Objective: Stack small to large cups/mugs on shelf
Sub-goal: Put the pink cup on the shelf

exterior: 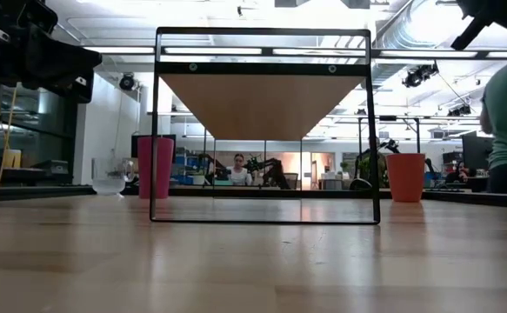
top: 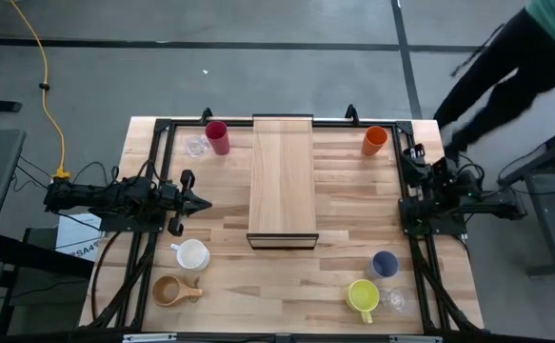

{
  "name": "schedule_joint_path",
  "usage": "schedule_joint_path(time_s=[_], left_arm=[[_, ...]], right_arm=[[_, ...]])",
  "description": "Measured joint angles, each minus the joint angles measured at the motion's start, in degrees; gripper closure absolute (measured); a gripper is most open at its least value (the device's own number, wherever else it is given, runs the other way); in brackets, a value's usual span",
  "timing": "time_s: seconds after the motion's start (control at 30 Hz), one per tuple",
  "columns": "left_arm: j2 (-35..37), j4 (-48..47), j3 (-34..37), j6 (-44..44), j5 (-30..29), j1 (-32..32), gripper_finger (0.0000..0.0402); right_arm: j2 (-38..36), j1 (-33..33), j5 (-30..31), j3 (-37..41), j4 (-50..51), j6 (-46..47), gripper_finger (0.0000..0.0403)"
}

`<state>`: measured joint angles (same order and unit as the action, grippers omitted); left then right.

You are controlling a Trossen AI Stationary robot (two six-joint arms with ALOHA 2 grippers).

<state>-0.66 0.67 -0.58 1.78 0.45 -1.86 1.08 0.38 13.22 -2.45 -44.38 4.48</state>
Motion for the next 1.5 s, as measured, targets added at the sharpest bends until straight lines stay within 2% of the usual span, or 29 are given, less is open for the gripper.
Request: schedule_joint_path(time_s=[0.2,0.33,0.53,0.7,0.77,0.83,0.9,0.97,1.07,1.23,1.37,1.5], left_arm=[[0.0,0.0,0.02,3.17,-0.05,0.0,0.0401],[-0.01,0.75,0.02,13.34,-0.09,-0.01,0.0401],[0.03,8.84,0.01,28.3,1.58,0.01,0.0401],[0.03,9.9,0.0,32.92,1.51,0.01,0.0401],[0.02,11.76,0.01,36.5,-0.04,0.01,0.0401],[-0.08,17.6,0.02,38.55,-3.16,-0.01,0.0401],[-0.41,24.53,-0.46,36.52,-5.09,-0.01,0.0401],[-1.38,25.96,-2.87,33.12,-6.89,0.01,0.0401],[-5.11,21.89,-9.21,28.04,-9.46,0.0,0.0401],[-16.6,10.26,-22.01,20.28,-13.47,0.01,0.0394],[-25.35,3.7,-30.92,16.33,-17.99,0.01,0.036],[-31.16,3.27,-36.34,12.8,-17.77,-0.01,0.0322]], right_arm=[[0.0,0.0,-0.09,-0.08,0.89,0.56,0.0402],[0.0,0.0,-0.1,-0.14,5.58,0.84,0.0403],[0.0,0.0,1.52,-0.15,11.12,7.7,0.0403],[0.0,0.0,2.42,-0.16,12.51,11.09,0.0403],[0.0,0.0,3.39,-0.18,12.5,10.93,0.0403],[0.02,0.0,4.09,-0.19,12.48,10.61,0.0403],[0.02,0.0,4.6,-0.19,12.48,10.58,0.0403],[0.02,0.0,4.64,-0.19,12.46,10.89,0.0403],[0.02,0.0,4.64,-0.21,12.41,12.57,0.0403],[0.02,0.0,4.62,-0.23,12.2,13.67,0.0403],[0.04,0.0,4.58,-0.25,11.91,14.38,0.0403],[0.04,0.0,4.36,-0.25,11.96,15.44,0.0403]])
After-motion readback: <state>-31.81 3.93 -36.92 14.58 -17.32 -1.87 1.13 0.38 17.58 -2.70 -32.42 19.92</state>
